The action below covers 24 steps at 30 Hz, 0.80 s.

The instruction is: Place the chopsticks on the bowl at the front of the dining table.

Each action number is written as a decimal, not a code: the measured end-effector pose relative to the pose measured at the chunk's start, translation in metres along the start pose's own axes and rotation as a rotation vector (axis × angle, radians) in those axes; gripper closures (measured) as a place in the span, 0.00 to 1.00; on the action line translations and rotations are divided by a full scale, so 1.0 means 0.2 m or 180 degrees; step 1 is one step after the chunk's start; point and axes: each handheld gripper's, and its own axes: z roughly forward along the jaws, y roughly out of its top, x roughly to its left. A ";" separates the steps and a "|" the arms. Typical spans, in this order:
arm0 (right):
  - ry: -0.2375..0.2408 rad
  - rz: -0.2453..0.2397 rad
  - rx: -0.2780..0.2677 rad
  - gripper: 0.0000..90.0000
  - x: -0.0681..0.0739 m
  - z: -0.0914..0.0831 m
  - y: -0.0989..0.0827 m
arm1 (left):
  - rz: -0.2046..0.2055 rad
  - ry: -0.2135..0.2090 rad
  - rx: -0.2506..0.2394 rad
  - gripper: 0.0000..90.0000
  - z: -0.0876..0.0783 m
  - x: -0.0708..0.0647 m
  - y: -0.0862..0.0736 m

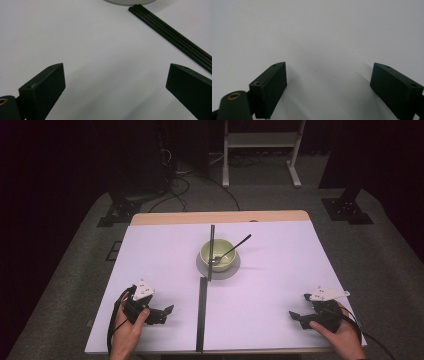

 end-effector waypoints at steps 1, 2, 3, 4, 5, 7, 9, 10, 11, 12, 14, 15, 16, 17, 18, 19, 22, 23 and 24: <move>0.0000 0.0000 0.0000 0.14 0.00 0.00 0.00 | -0.0007 0.0006 -0.0005 0.01 0.00 0.00 -0.01; 0.0000 0.0000 0.0001 0.14 0.00 0.00 0.00 | 0.0004 0.0015 0.0019 0.01 0.00 0.01 -0.01; 0.0000 0.0000 0.0001 0.14 0.00 0.00 0.00 | -0.0010 0.0026 0.0028 0.01 0.00 0.01 -0.02; 0.0000 0.0000 0.0001 0.14 0.00 0.00 0.00 | -0.0012 0.0032 0.0034 0.01 0.00 0.01 -0.03; 0.0000 0.0000 0.0001 0.14 0.00 0.00 0.00 | -0.0009 0.0033 0.0049 0.01 0.00 0.01 -0.03; 0.0000 0.0000 0.0000 0.14 0.00 0.00 0.00 | -0.0021 0.0046 0.0078 0.01 0.00 0.02 -0.04; 0.0000 0.0000 0.0000 0.14 0.00 0.00 0.00 | -0.0037 0.0064 0.0099 0.01 0.01 0.02 -0.05; 0.0000 0.0000 0.0000 0.14 0.00 0.00 0.00 | -0.0032 0.0070 0.0117 0.01 0.01 0.02 -0.06; 0.0000 0.0000 0.0000 0.14 0.00 0.00 0.00 | -0.0029 0.0077 0.0129 0.01 0.01 0.02 -0.06; 0.0000 0.0000 0.0000 0.14 0.00 0.00 0.00 | -0.0027 0.0080 0.0141 0.01 0.01 0.02 -0.06; 0.0000 0.0000 0.0000 0.14 0.00 0.00 0.00 | -0.0041 0.0084 0.0172 0.01 0.01 0.03 -0.07; 0.0000 0.0000 0.0000 0.14 0.00 0.00 0.00 | -0.0037 0.0081 0.0193 0.01 0.02 0.03 -0.07; -0.0001 0.0000 0.0000 0.14 0.00 0.00 0.00 | -0.0032 0.0092 0.0217 0.01 0.02 0.03 -0.07; 0.0000 0.0000 0.0000 0.14 0.00 0.00 0.00 | -0.0024 0.0109 0.0234 0.01 0.03 0.03 -0.08; 0.0000 0.0000 0.0000 0.14 0.00 0.00 0.00 | -0.0012 0.0121 0.0256 0.01 0.03 0.03 -0.08; -0.0001 0.0001 0.0001 0.14 0.00 0.00 0.00 | -0.0020 0.0130 0.0259 0.01 0.04 0.03 -0.08; -0.0001 -0.0001 0.0000 0.14 0.00 0.00 0.00 | -0.0018 0.0123 0.0292 0.01 0.04 0.03 -0.09; 0.0000 0.0000 0.0000 0.14 0.00 0.00 0.00 | -0.0015 0.0121 0.0290 0.01 0.05 0.03 -0.09; 0.0000 0.0001 0.0000 0.14 0.00 0.00 0.00 | -0.0017 0.0114 0.0305 0.01 0.05 0.03 -0.09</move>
